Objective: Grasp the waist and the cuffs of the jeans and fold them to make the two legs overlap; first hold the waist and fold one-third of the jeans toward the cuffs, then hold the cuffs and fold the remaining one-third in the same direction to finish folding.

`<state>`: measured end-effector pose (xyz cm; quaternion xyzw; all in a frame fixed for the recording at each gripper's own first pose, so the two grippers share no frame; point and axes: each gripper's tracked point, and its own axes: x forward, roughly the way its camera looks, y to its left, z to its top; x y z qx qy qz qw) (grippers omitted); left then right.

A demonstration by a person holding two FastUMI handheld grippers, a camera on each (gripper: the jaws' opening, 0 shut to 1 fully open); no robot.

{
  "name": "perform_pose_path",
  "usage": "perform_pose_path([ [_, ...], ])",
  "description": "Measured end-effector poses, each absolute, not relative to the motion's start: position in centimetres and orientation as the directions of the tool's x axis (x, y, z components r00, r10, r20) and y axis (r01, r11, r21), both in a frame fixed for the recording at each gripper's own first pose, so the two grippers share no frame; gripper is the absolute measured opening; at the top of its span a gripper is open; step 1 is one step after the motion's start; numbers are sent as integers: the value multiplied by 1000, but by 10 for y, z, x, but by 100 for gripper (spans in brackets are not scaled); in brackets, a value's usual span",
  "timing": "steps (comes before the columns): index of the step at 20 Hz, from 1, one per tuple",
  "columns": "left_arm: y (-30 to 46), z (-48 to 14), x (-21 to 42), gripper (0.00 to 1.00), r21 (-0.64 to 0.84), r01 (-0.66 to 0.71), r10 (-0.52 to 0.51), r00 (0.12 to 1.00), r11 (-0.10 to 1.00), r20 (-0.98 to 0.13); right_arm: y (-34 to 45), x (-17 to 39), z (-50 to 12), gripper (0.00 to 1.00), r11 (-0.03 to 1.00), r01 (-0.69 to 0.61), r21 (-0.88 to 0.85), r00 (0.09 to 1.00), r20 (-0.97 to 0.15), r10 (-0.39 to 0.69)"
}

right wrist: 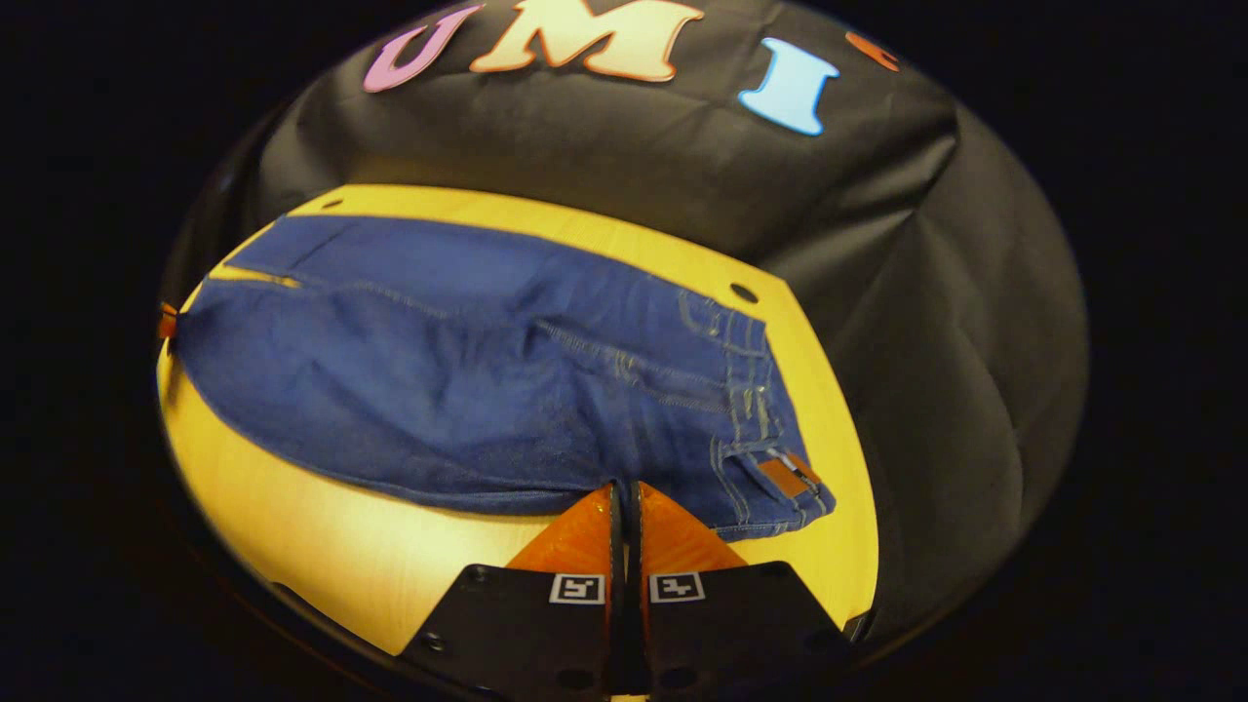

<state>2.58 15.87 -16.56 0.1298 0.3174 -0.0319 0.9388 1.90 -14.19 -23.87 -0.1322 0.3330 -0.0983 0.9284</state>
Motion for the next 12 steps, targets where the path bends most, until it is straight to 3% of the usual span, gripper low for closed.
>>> perform_pose_path([
  [5, 146, -88, 72, 0, 152, 36, 35, 897, 988, -441, -143, 58, -182, 2, 935, 190, -299, 822, -472, -319],
  [12, 151, -39, 161, 0, 110, -83, 114, 940, 991, -322, -150, 133, -148, 2, 927, 289, -239, 859, -362, -361],
])
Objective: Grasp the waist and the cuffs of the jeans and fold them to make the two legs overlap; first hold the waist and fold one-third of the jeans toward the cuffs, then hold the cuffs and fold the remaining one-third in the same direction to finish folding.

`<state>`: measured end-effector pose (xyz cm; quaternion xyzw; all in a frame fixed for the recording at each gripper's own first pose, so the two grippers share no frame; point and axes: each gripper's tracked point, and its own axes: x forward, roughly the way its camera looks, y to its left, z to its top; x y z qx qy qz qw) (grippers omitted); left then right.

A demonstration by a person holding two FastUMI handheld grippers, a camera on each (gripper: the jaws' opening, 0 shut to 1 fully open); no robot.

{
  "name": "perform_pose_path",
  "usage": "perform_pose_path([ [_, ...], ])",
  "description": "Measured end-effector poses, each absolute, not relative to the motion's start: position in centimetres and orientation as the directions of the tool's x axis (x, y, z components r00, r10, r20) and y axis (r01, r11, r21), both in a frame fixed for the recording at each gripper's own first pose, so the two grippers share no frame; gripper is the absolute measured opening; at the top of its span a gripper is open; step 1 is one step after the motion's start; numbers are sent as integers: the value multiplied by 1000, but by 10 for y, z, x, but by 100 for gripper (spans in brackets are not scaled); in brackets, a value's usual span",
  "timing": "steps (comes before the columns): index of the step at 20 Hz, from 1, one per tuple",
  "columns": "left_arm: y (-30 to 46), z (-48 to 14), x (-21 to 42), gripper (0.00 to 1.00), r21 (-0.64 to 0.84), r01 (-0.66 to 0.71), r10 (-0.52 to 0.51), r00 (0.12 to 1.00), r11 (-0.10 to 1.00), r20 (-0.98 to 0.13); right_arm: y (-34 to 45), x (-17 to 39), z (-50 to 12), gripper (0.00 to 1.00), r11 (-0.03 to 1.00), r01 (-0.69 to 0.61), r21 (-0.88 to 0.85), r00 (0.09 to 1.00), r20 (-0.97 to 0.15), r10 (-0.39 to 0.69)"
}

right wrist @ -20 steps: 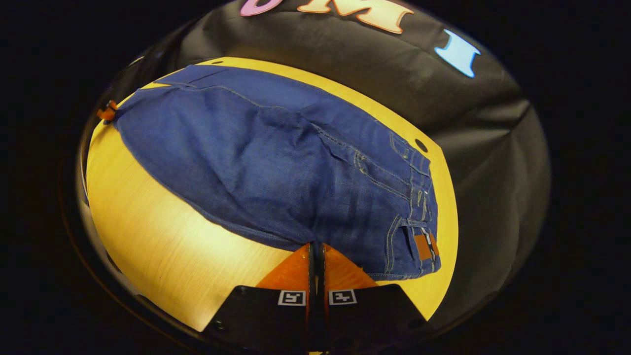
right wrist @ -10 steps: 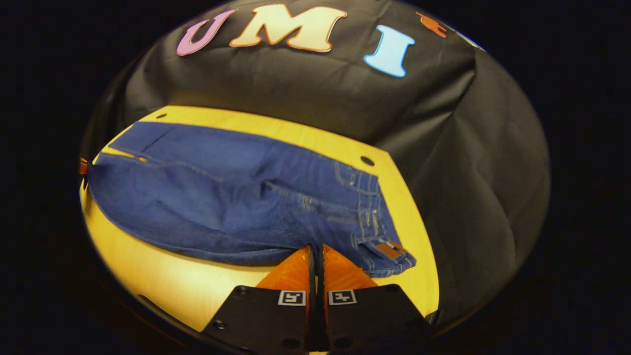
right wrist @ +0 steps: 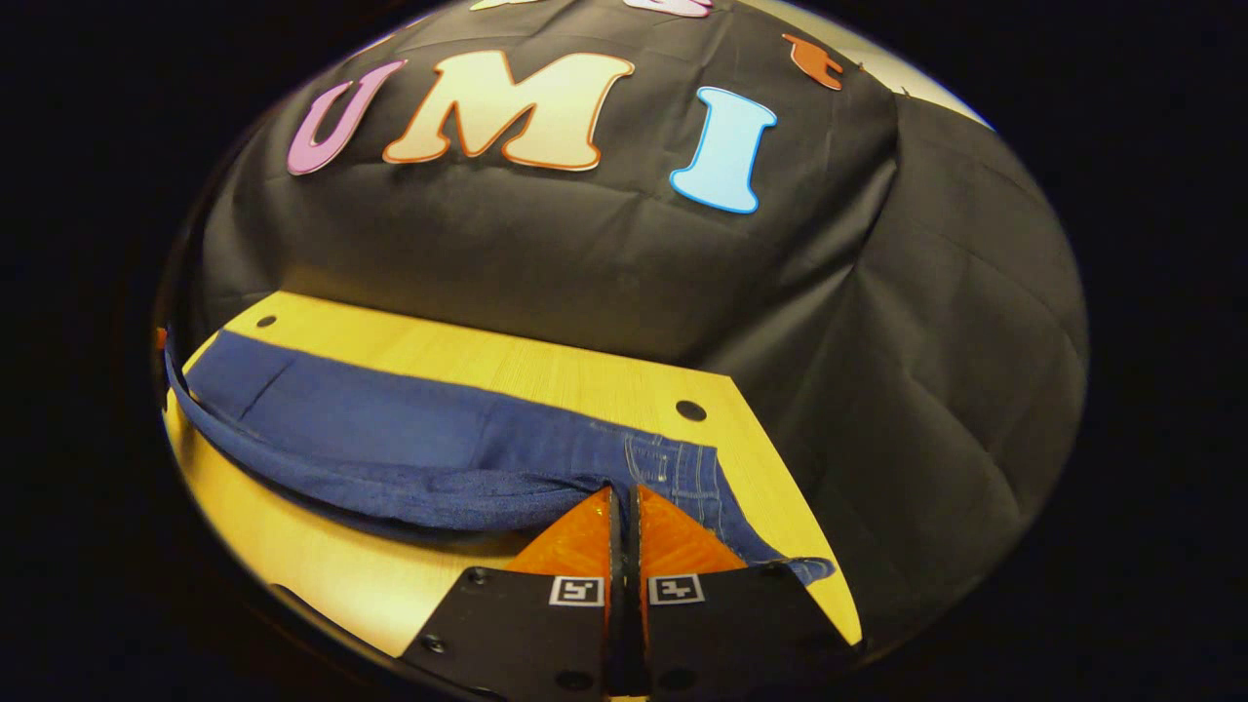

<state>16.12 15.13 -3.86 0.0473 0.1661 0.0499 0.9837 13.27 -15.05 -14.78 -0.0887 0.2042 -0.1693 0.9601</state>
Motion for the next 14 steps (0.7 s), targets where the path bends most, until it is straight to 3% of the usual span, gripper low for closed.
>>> perform_pose_path([
  [6, 159, -32, 250, 0, 147, -185, 217, 946, 972, -241, -155, 218, -159, 2, 920, 375, -115, 875, -286, -392],
  [9, 165, -54, 293, 0, 158, -228, 261, 934, 961, -245, -157, 262, -185, 2, 923, 386, 0, 878, -308, -367],
  [14, 170, -88, 332, 0, 184, -282, 323, 912, 942, -255, -157, 306, -239, 2, 942, 335, 30, 874, -384, -299],
])
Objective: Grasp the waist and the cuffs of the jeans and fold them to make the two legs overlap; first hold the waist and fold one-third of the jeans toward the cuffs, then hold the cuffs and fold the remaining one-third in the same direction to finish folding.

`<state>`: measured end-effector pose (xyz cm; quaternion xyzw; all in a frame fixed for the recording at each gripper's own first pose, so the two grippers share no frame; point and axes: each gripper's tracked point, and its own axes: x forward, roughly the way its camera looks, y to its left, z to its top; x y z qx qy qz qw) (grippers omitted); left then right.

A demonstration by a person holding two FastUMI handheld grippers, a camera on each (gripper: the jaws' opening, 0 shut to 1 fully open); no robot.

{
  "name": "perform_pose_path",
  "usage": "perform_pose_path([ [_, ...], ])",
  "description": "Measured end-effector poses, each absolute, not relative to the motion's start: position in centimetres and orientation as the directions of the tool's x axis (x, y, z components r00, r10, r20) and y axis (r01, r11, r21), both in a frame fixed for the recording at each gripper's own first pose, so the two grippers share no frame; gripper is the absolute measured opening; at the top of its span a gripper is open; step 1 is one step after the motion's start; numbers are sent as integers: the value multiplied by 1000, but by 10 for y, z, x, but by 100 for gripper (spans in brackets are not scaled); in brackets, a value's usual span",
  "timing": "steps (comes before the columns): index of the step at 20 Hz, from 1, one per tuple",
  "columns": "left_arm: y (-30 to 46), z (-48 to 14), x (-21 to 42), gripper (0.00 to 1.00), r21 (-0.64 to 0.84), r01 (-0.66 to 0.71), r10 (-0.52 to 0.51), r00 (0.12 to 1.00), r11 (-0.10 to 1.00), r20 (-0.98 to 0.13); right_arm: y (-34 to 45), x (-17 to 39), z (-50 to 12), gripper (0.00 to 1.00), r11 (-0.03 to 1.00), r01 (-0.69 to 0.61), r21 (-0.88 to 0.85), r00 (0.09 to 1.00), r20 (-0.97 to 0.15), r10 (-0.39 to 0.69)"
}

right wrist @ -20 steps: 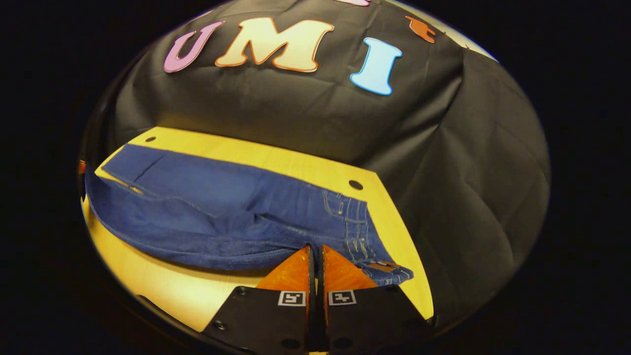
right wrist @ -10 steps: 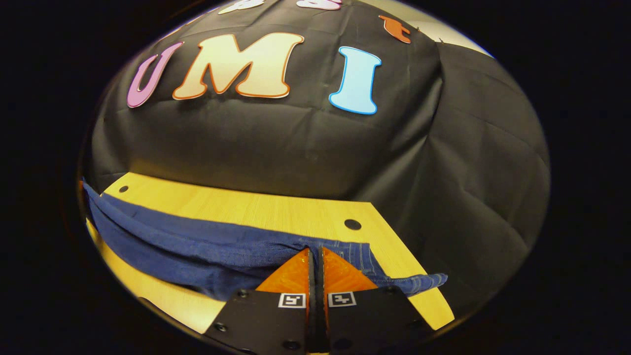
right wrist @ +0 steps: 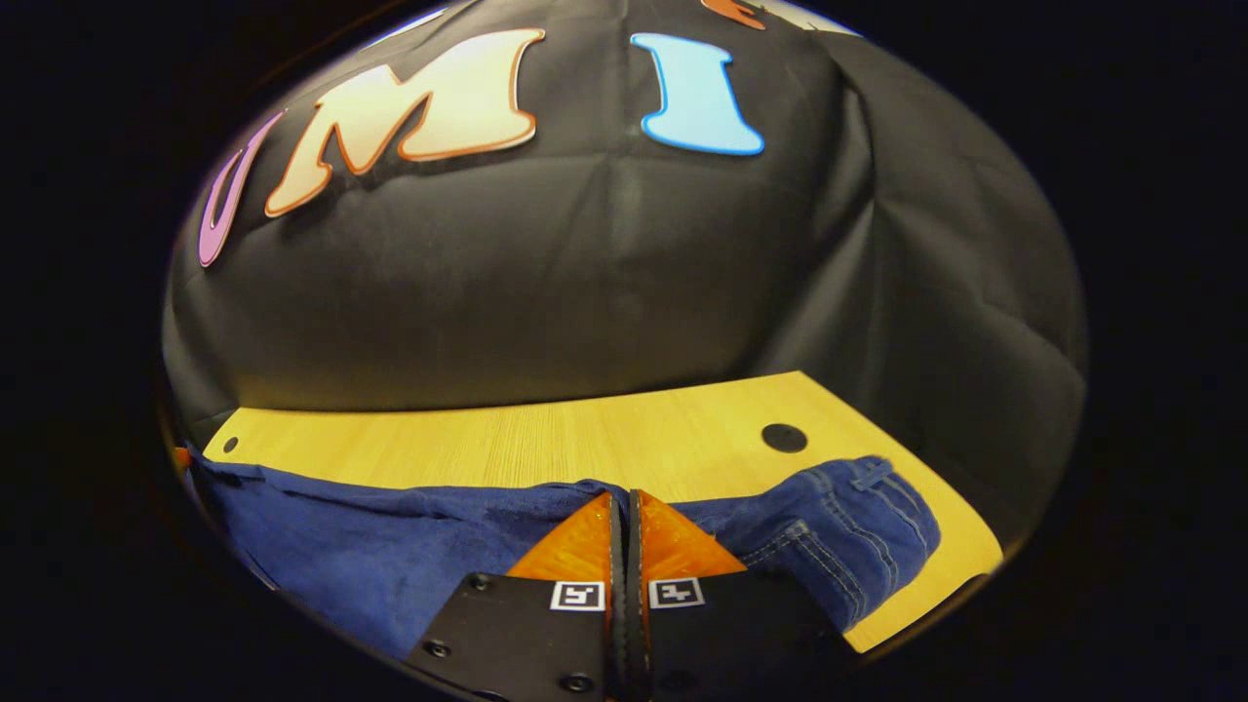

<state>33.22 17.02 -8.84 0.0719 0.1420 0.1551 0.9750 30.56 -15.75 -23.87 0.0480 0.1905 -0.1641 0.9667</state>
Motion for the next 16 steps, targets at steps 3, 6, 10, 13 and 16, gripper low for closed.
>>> perform_pose_path([
  [3, 172, -99, 339, 2, 184, -311, 351, 901, 932, -254, -160, 315, -266, 3, 939, 329, 98, 860, -442, -255],
  [6, 163, -102, 334, 28, 137, -313, 339, 902, 940, -268, -164, 313, -270, 11, 938, 323, 130, 851, -472, -228],
  [10, 150, -94, 321, 97, 117, -304, 324, 913, 945, -246, -184, 290, -248, 99, 934, 314, 172, 861, -466, -204],
  [13, 129, -85, 302, 96, 164, -266, 300, 924, 950, -236, -227, 259, -221, 99, 917, 357, 177, 858, -451, -246],
  [16, 106, -88, 283, 96, 194, -229, 272, 933, 954, -237, -286, 225, -217, 99, 886, 441, 143, 820, -466, -333],
])
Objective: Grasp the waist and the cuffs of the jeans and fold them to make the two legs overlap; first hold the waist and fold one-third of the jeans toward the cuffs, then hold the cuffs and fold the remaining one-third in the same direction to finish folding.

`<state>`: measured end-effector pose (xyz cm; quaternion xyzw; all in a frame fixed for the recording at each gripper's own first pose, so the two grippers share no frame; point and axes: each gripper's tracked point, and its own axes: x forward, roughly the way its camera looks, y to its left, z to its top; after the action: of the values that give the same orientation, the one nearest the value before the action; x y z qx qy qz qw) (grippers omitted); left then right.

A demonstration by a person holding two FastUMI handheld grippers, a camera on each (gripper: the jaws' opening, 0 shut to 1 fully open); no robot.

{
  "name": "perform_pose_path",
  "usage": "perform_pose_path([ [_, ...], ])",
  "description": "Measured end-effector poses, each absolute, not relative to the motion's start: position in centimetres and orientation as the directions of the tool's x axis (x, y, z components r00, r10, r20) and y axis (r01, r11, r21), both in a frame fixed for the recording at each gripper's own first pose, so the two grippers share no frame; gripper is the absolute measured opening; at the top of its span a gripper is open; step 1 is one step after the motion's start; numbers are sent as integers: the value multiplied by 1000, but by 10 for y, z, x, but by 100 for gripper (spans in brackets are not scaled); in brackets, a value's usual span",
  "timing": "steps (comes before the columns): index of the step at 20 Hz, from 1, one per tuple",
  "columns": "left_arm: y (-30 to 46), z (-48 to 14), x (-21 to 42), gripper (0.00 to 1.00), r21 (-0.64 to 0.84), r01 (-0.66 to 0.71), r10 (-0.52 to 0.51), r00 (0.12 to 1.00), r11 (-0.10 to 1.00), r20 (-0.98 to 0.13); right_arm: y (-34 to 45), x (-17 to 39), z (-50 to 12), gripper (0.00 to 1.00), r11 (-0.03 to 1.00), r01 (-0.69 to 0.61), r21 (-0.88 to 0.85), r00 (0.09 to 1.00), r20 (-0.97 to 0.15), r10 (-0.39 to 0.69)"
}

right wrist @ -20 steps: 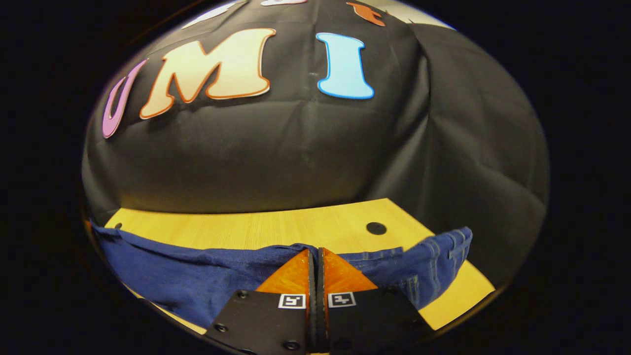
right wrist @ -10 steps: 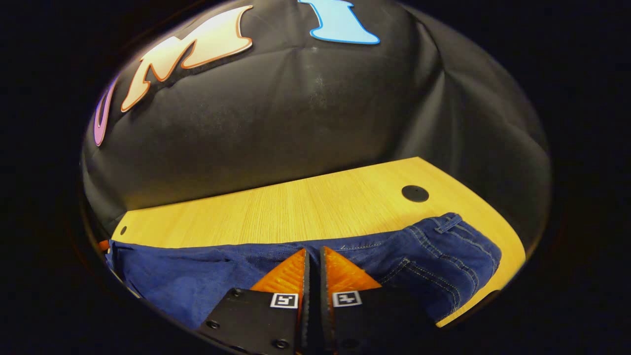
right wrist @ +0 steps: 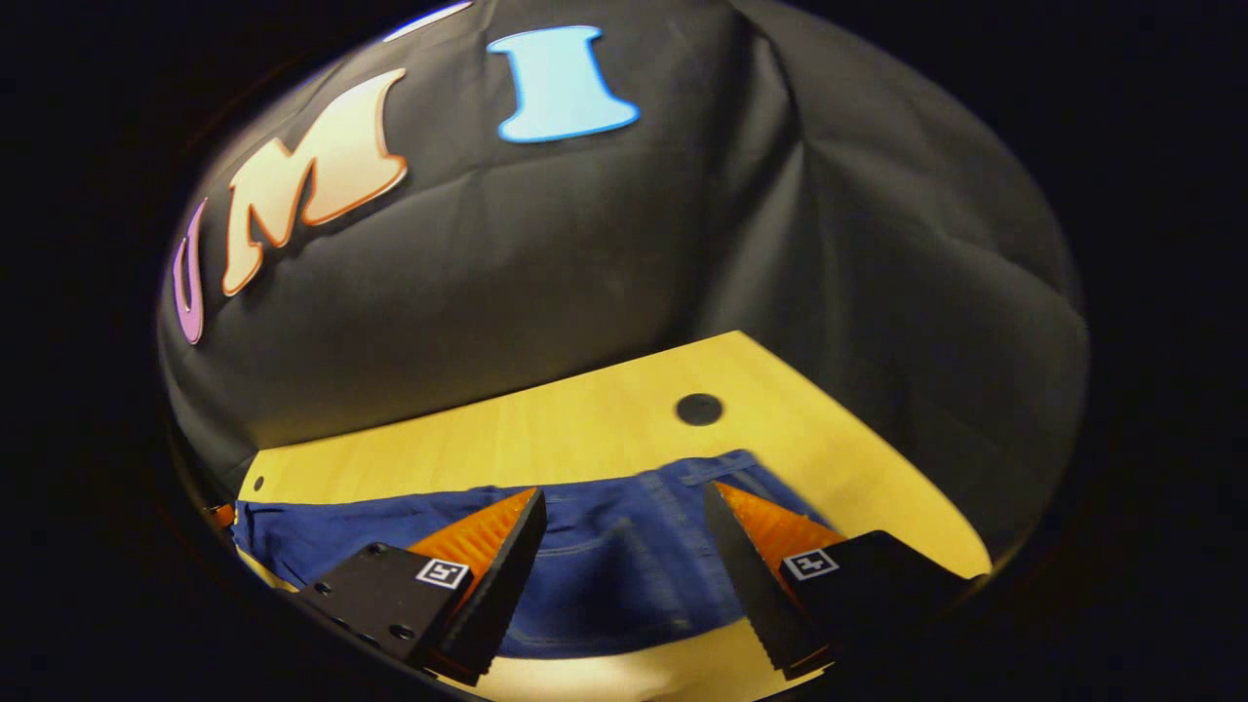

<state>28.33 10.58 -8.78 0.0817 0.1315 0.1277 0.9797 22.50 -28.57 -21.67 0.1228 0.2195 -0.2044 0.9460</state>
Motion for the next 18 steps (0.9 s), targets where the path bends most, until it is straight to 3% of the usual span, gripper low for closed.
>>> perform_pose_path([
  [5, 46, -84, 263, 95, 132, -155, 180, 961, 979, -211, -348, 188, -252, 98, 835, 533, 134, 740, -553, -384],
  [8, 25, -79, 257, 95, 150, -132, 161, 965, 980, -205, -347, 193, -274, 98, 826, 536, 178, 719, -609, -335],
  [16, 11, -62, 245, 95, 164, -178, 204, 966, 970, -160, -346, 187, -292, 99, 844, 507, 175, 714, -633, -298],
  [18, 9, -59, 238, 95, 176, -185, 213, 965, 967, -155, -346, 187, -288, 92, 856, 495, 148, 724, -615, -312],
])
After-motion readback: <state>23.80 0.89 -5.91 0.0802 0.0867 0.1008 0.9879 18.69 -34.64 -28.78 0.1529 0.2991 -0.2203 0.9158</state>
